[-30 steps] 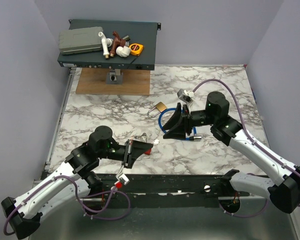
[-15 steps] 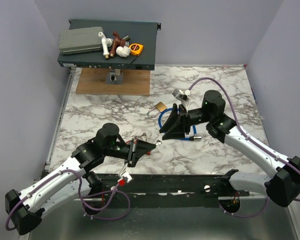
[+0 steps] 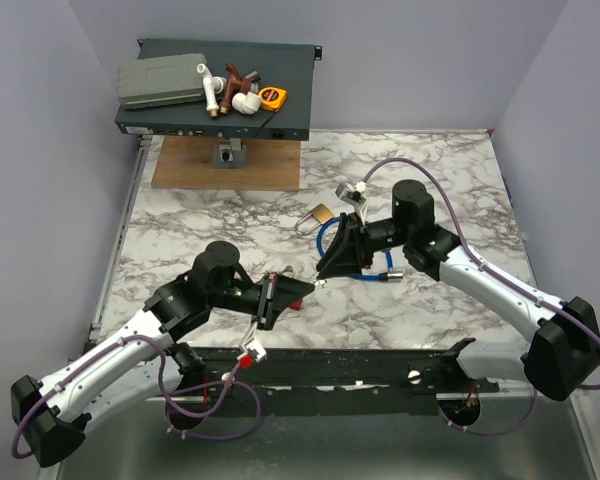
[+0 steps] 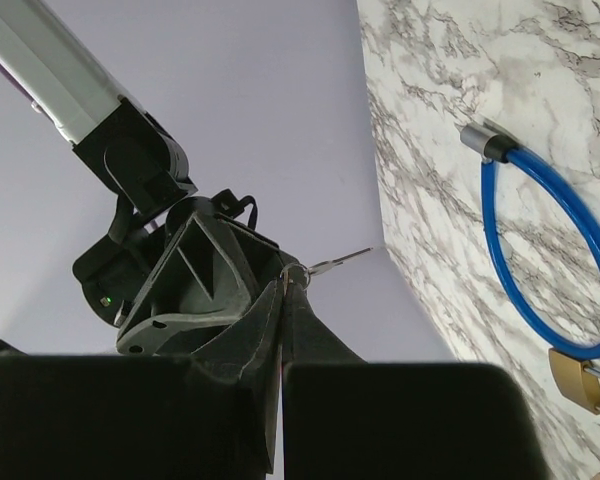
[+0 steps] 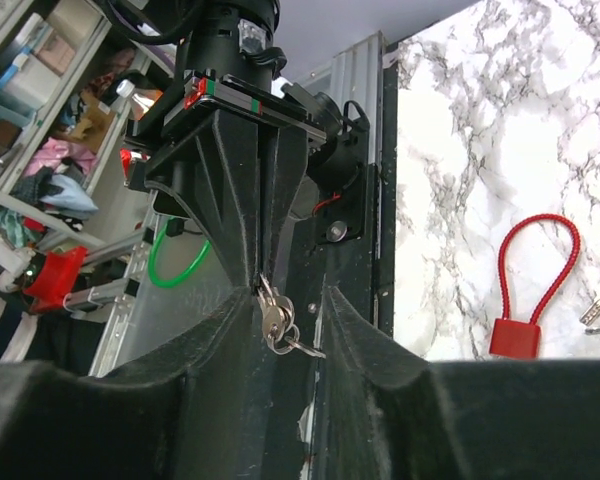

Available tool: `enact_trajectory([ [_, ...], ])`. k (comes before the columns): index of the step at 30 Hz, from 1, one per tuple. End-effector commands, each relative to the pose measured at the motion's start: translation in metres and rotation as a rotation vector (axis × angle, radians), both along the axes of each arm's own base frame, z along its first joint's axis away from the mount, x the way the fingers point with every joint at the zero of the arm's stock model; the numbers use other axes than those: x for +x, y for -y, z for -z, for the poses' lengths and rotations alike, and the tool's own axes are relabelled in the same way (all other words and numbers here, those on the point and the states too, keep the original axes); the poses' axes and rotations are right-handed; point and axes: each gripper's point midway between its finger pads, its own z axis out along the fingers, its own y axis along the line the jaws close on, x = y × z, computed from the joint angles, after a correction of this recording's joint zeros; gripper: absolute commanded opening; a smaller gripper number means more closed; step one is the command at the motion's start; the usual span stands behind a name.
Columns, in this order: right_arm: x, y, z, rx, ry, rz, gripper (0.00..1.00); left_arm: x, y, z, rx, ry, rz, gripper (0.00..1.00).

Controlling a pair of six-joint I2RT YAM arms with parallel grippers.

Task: Unlock with the key
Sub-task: Place the lock at the center of the board.

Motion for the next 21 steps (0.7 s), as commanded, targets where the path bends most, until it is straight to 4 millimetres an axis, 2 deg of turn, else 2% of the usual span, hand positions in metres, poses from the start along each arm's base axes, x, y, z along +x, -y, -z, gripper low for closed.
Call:
enact_trajectory([
  [1,-0.009,-0.001,0.002,-0.005,-0.048,-0.048,0.32,-0.008,0.004,-0.023,-0.064,0.254,0.105,0.0],
  [4,-0.012,-0.001,0.002,-0.007,-0.071,-0.061,0.21,-0.006,0.004,-0.022,-0.063,0.264,0.104,0.0],
  [11,-0.019,0.003,0.008,-0.031,-0.092,-0.062,0.18,-0.001,0.004,-0.023,-0.061,0.281,0.096,0.0],
  [14,-0.018,0.002,0.012,-0.046,-0.11,-0.063,0.12,0.0,0.005,-0.024,-0.065,0.294,0.101,0.0],
  [18,-0.018,0.002,0.015,-0.06,-0.122,-0.055,0.11,0.002,0.007,-0.029,-0.072,0.303,0.1,0.0],
  [21,-0.017,0.001,0.011,-0.055,-0.117,-0.053,0.01,0.002,0.008,-0.028,-0.071,0.308,0.103,0.0],
])
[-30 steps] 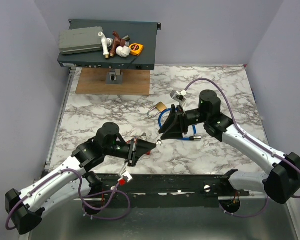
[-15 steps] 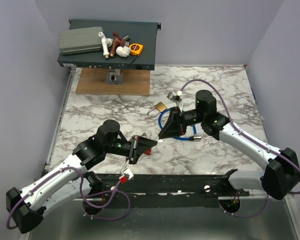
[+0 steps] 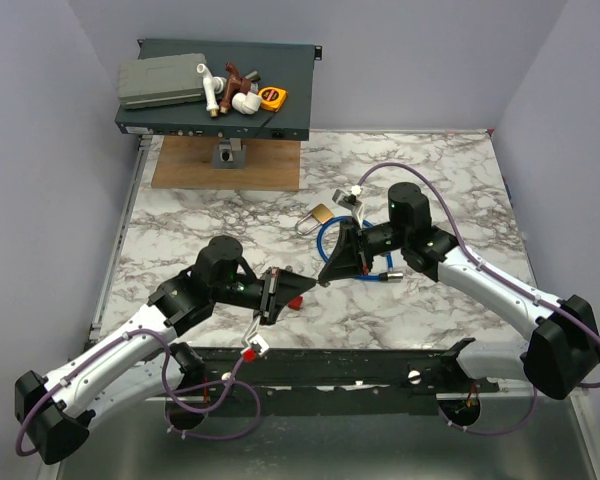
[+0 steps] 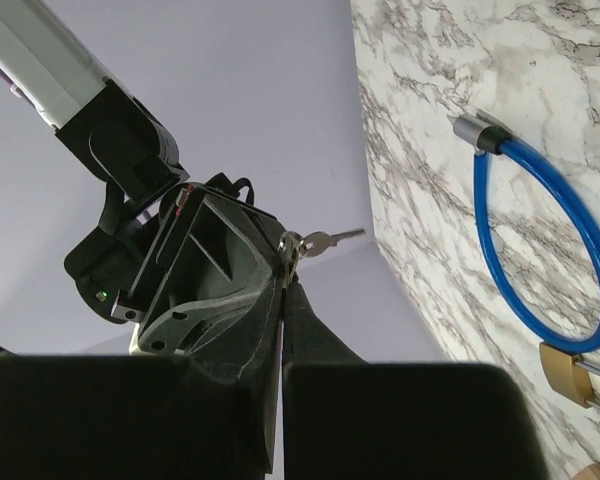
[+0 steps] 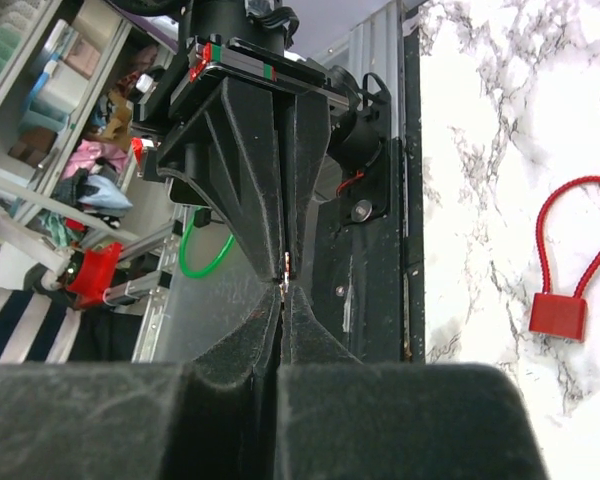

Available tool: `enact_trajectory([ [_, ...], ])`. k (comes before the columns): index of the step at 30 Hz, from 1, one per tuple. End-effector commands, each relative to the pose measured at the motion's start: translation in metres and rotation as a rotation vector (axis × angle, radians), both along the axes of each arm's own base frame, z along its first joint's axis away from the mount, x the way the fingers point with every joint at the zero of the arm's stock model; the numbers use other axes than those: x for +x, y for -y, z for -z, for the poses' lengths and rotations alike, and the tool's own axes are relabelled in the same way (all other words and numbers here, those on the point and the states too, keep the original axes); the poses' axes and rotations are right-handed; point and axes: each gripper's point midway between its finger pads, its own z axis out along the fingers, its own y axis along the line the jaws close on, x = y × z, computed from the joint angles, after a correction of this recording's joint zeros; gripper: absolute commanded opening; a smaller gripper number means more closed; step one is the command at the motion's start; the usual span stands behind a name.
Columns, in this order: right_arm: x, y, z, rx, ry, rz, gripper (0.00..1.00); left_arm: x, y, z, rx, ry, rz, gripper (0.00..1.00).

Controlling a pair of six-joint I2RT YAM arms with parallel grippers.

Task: Unlock with the key
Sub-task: Place the lock at the center of the board.

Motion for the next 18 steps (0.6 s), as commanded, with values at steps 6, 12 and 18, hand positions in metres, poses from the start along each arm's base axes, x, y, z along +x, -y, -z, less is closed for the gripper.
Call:
enact_trajectory([
  [6,-0.008,0.002,0.001,-0.005,-0.028,-0.018,0.01,-0.006,0.004,-0.032,-0.084,0.335,0.112,0.0],
  [12,-0.009,0.005,-0.001,0.001,-0.034,0.033,0.01,-0.006,0.004,-0.036,-0.106,0.328,0.116,0.0],
  [18,-0.013,0.009,-0.012,0.044,-0.008,0.064,0.01,0.001,0.006,-0.031,-0.12,0.322,0.085,0.0],
])
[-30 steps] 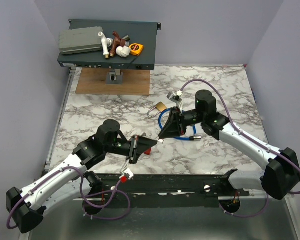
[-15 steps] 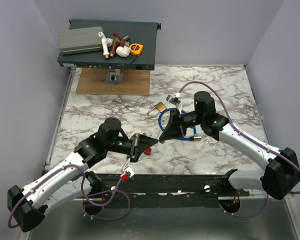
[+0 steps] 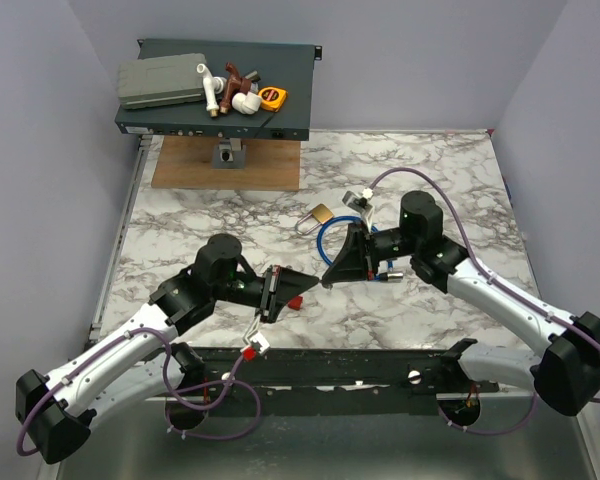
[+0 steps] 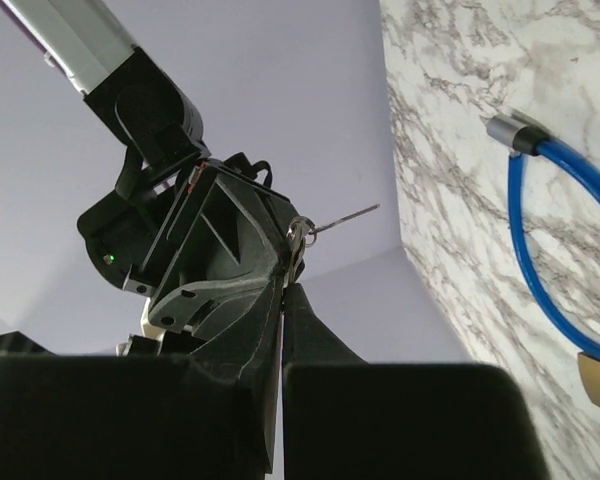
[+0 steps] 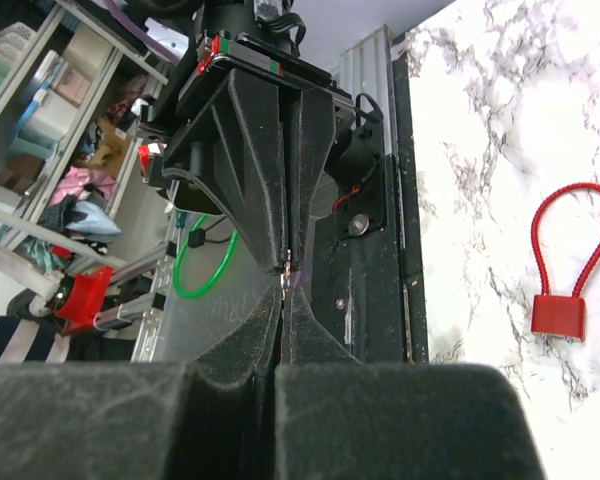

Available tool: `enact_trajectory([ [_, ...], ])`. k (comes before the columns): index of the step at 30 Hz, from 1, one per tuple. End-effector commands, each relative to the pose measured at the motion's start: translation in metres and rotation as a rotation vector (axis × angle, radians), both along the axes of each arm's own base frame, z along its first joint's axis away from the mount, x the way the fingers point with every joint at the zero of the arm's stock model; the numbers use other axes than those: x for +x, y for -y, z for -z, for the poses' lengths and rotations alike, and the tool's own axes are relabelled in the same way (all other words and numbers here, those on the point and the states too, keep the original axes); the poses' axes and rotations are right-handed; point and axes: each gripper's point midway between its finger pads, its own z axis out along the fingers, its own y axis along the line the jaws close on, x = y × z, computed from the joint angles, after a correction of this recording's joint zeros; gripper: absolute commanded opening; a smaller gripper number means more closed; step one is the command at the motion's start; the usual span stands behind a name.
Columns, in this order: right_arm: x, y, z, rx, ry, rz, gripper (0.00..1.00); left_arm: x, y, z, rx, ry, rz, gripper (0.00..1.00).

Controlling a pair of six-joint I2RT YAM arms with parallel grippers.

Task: Unlock with the key
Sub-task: Place the lock at the center of the board.

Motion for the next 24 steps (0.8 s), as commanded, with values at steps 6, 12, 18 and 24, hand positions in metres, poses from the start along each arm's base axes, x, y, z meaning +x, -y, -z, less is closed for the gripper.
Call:
enact_trajectory([
  [6,-0.002,0.001,-0.008,0.035,-0.008,0.033,0.01,0.003,0.001,-0.026,-0.127,0.272,0.017,0.06],
  [12,0.0,0.002,-0.012,0.043,0.01,0.063,0.01,0.013,-0.007,-0.026,-0.135,0.151,-0.096,0.69],
  [18,0.003,0.004,-0.013,0.023,0.051,0.088,0.01,0.016,-0.016,-0.029,-0.025,-0.392,-0.308,0.81],
  [24,0.013,0.005,-0.018,-0.023,0.145,0.123,0.01,-0.002,-0.008,-0.04,0.153,-1.164,-0.453,0.71],
])
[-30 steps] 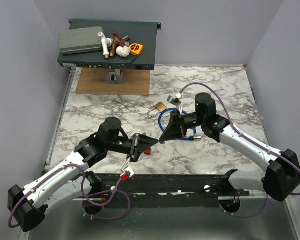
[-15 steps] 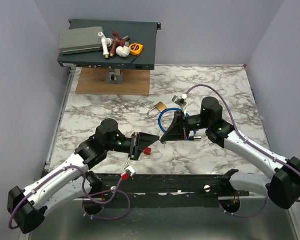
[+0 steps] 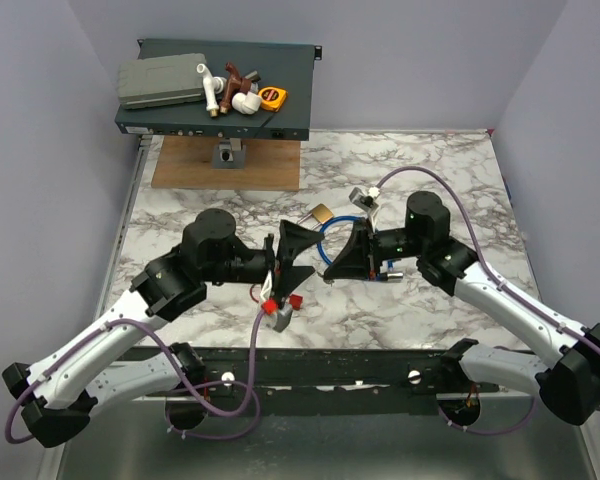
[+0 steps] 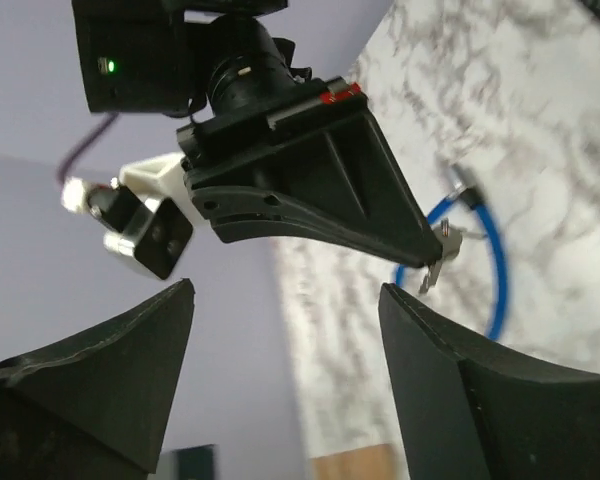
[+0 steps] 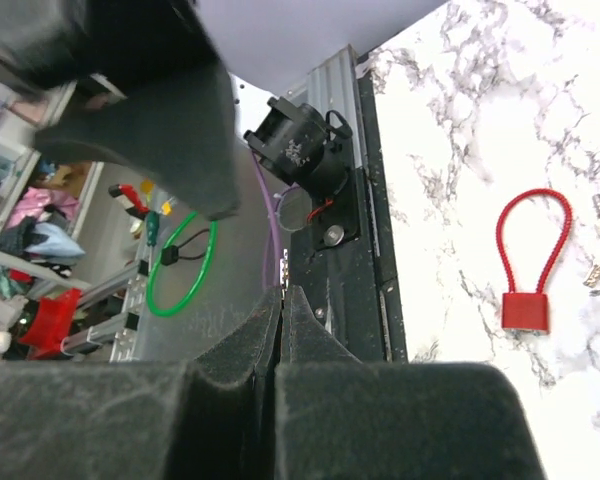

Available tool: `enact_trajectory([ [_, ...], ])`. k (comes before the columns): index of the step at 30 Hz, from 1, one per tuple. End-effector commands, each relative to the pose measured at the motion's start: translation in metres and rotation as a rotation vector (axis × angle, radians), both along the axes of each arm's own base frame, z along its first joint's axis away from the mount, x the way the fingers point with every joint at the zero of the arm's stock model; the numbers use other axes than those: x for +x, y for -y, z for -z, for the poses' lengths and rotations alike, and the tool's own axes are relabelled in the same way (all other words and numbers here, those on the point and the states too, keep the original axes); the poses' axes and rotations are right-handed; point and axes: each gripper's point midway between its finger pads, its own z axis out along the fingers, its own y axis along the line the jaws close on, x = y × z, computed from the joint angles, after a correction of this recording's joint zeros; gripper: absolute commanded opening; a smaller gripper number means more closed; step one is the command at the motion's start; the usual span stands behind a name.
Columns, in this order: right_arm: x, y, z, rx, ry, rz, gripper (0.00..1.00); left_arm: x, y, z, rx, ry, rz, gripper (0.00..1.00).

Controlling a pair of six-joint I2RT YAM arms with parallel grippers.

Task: Unlock with the key
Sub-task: Place the lock at the center of the board.

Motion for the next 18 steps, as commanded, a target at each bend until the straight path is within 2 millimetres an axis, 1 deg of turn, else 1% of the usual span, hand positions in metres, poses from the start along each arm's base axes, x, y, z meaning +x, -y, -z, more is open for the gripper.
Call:
enact_trajectory([
  [1,0.009,0.001,-0.012,-0.034,0.106,0.043,0.01,-0.017,-0.005,0.018,0.088,-0.688,-0.136,0.69],
  [4,0.012,0.003,-0.015,-0.056,0.134,0.059,0.01,-0.02,-0.003,0.019,0.063,-0.801,-0.147,0.57],
  [6,0.013,0.005,-0.02,-0.064,0.157,0.062,0.01,-0.018,-0.003,0.022,0.064,-0.885,-0.172,0.48],
  [7,0.012,0.006,-0.022,-0.067,0.16,0.062,0.01,-0.014,-0.004,0.021,0.056,-0.938,-0.192,0.45],
  [10,0.014,0.007,-0.029,-0.071,0.191,0.07,0.01,-0.004,-0.003,0.014,0.02,-1.03,-0.218,0.42],
  [14,0.014,0.007,-0.037,-0.065,0.212,0.067,0.01,-0.002,0.002,0.005,-0.016,-1.055,-0.2,0.37],
  [18,0.014,0.006,-0.041,-0.058,0.222,0.06,0.01,-0.002,0.006,0.001,-0.036,-1.081,-0.183,0.35],
])
